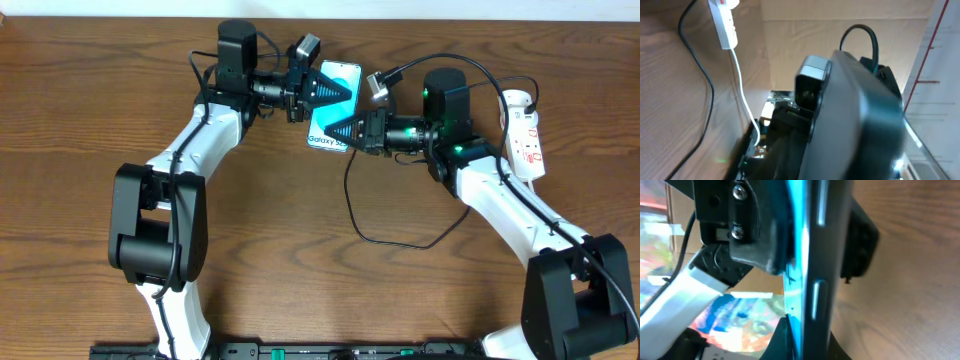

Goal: Plug charger to phone and switch on socket

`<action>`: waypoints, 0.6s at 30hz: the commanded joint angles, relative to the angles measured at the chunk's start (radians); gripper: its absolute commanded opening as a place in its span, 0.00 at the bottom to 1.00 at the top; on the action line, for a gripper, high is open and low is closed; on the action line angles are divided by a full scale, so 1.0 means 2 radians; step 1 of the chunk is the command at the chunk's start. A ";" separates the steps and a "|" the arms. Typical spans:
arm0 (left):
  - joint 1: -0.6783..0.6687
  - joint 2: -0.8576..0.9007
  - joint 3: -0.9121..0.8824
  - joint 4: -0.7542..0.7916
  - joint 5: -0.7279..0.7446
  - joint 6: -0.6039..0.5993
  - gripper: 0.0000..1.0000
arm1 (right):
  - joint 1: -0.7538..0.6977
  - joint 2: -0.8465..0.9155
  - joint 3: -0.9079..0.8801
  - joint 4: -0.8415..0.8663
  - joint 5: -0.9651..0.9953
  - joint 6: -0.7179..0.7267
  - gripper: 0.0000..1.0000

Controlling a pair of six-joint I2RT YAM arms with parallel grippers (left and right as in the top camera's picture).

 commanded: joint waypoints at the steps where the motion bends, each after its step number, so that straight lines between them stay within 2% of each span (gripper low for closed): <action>1: 0.002 -0.022 0.003 -0.006 0.006 -0.024 0.07 | -0.016 0.005 -0.003 -0.008 0.027 -0.013 0.01; 6: 0.002 -0.022 0.003 -0.006 0.006 -0.024 0.07 | -0.022 0.005 -0.003 -0.014 0.025 0.007 0.02; 7: 0.002 -0.022 0.003 -0.006 0.003 -0.024 0.07 | -0.026 0.005 -0.003 -0.013 0.025 0.007 0.16; 9: 0.006 -0.022 0.003 -0.007 -0.005 -0.025 0.07 | -0.033 0.005 -0.003 -0.014 0.025 0.006 0.36; 12: 0.015 -0.022 0.003 -0.007 -0.028 -0.025 0.07 | -0.047 0.005 -0.003 -0.015 0.021 0.007 0.54; 15: 0.032 -0.022 0.003 -0.007 -0.056 -0.027 0.07 | -0.064 0.005 -0.003 -0.015 0.019 0.006 0.61; 18: 0.051 -0.022 0.002 -0.007 -0.077 -0.027 0.07 | -0.071 0.005 -0.003 -0.015 0.021 0.004 0.64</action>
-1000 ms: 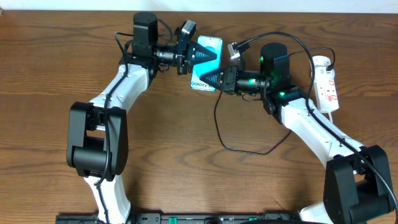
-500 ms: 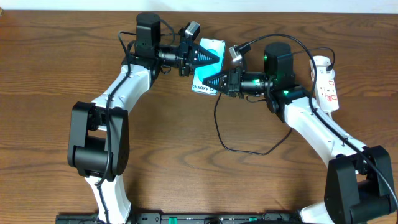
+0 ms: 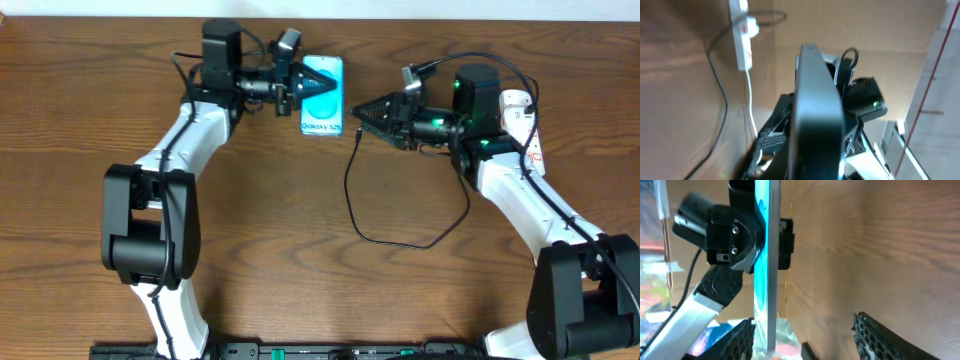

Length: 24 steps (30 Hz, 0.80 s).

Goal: Plug charger to phone and switch on socket
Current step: 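Release the phone from the right gripper and move right arm away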

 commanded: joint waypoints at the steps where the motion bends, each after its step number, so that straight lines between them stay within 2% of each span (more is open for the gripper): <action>1: 0.026 -0.022 0.003 0.002 -0.034 -0.007 0.07 | -0.008 0.004 -0.002 -0.002 0.006 -0.013 0.64; 5: 0.051 -0.022 0.002 -0.005 -0.085 -0.007 0.07 | -0.003 0.004 -0.002 -0.049 0.054 -0.051 0.63; 7: 0.072 -0.023 0.003 -0.060 -0.153 -0.007 0.07 | 0.003 0.004 -0.002 -0.108 0.111 -0.085 0.62; 8: 0.089 -0.026 0.003 -0.148 -0.231 -0.007 0.07 | 0.011 0.004 -0.002 -0.151 0.153 -0.113 0.62; 10: 0.095 -0.037 0.003 -0.214 -0.284 -0.003 0.07 | 0.018 0.004 -0.002 -0.169 0.170 -0.126 0.66; 13: 0.092 -0.073 0.003 -0.261 -0.345 0.027 0.07 | 0.026 0.004 -0.002 -0.187 0.198 -0.136 0.66; 16: 0.088 -0.120 0.003 -0.278 -0.378 0.051 0.07 | 0.031 0.004 0.000 -0.191 0.213 -0.142 0.64; 19: 0.088 -0.171 0.002 -0.308 -0.380 0.070 0.07 | 0.036 0.004 0.007 -0.193 0.222 -0.144 0.63; 24: 0.088 -0.188 -0.010 -0.345 -0.320 0.091 0.07 | 0.060 0.004 0.037 -0.218 0.280 -0.167 0.58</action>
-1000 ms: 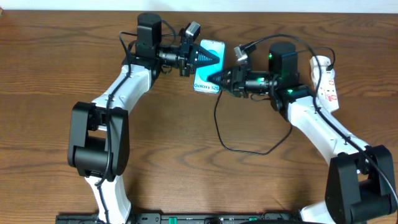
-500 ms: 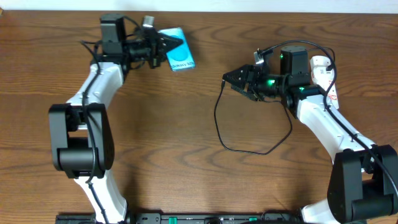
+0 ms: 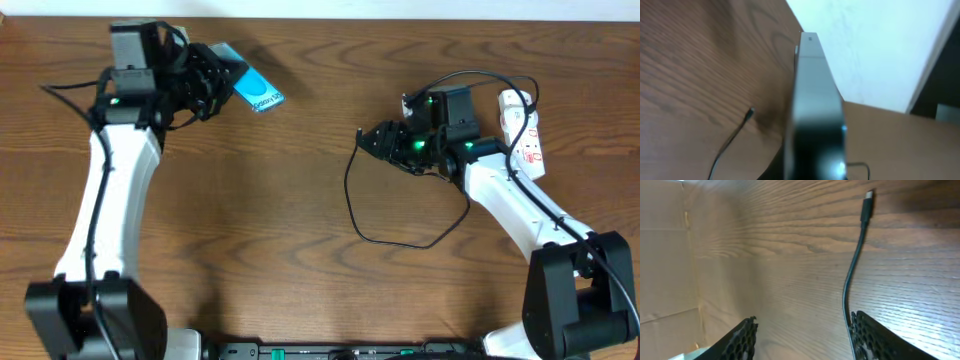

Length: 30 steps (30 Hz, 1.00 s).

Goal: Plug charger to phone and switch on socket
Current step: 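Release the phone from the right gripper and move right arm away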

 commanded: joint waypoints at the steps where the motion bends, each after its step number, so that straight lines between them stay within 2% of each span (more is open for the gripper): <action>1: 0.000 0.017 -0.015 -0.001 0.046 0.019 0.07 | 0.020 0.000 0.035 -0.021 0.060 -0.032 0.57; 4: 0.000 0.018 -0.062 0.076 0.075 -0.020 0.07 | 0.030 0.001 0.054 -0.036 0.107 -0.038 0.48; 5: 0.000 0.018 -0.082 0.129 0.093 -0.044 0.07 | 0.031 0.007 0.058 -0.034 0.115 -0.038 0.44; 7: 0.000 0.018 -0.114 0.222 0.109 -0.085 0.07 | 0.032 0.028 0.072 -0.032 0.117 -0.038 0.43; 11: 0.000 0.024 -0.146 0.303 0.109 -0.128 0.07 | 0.037 0.094 0.127 -0.058 0.117 -0.045 0.40; 13: 0.000 0.040 -0.153 0.336 0.113 -0.151 0.07 | 0.044 0.141 0.182 -0.102 0.125 -0.056 0.39; 18: 0.000 0.106 -0.153 0.448 0.160 -0.199 0.07 | 0.054 0.209 0.246 -0.145 0.136 -0.049 0.33; 20: 0.000 0.128 -0.153 0.470 0.166 -0.199 0.07 | 0.059 0.221 0.247 -0.145 0.148 -0.037 0.30; 30: 0.000 0.137 -0.153 0.470 0.170 -0.180 0.07 | 0.086 0.229 0.246 -0.160 0.267 -0.032 0.27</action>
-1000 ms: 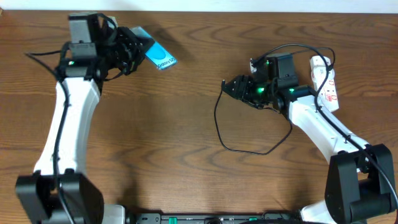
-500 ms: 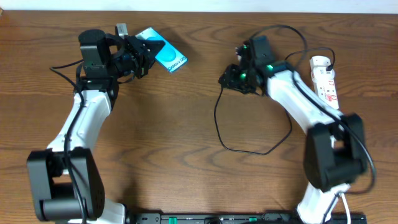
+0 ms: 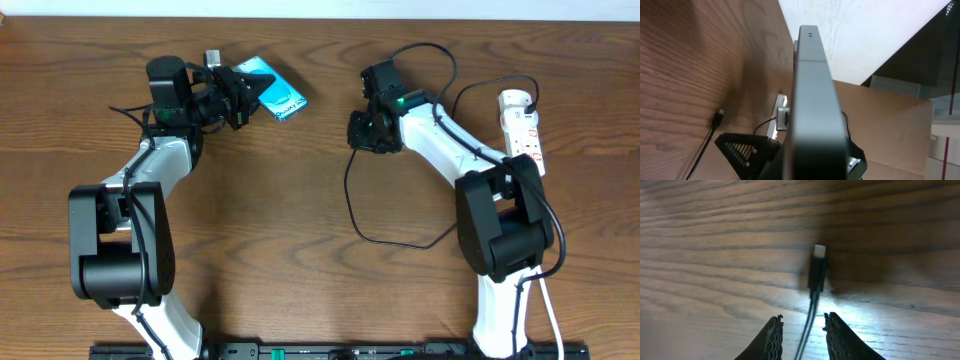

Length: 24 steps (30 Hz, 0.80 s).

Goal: Plug charger to phone and switch on socket
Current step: 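Release the phone from the right gripper and move right arm away, then grasp the black cable's USB-C plug end with the right gripper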

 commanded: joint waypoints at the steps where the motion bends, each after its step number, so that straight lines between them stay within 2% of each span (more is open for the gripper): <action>1: 0.000 -0.010 0.003 0.006 0.016 0.005 0.07 | 0.018 0.006 0.011 -0.001 0.063 0.010 0.26; 15: 0.000 -0.010 0.003 0.002 0.020 0.005 0.07 | 0.030 0.039 0.010 0.017 0.091 0.023 0.24; 21: 0.000 -0.010 0.003 0.002 0.022 0.005 0.07 | 0.030 0.040 0.010 0.027 0.086 0.028 0.01; 24: 0.000 -0.010 0.003 0.002 0.022 0.005 0.07 | 0.031 0.045 0.010 0.024 0.075 0.023 0.01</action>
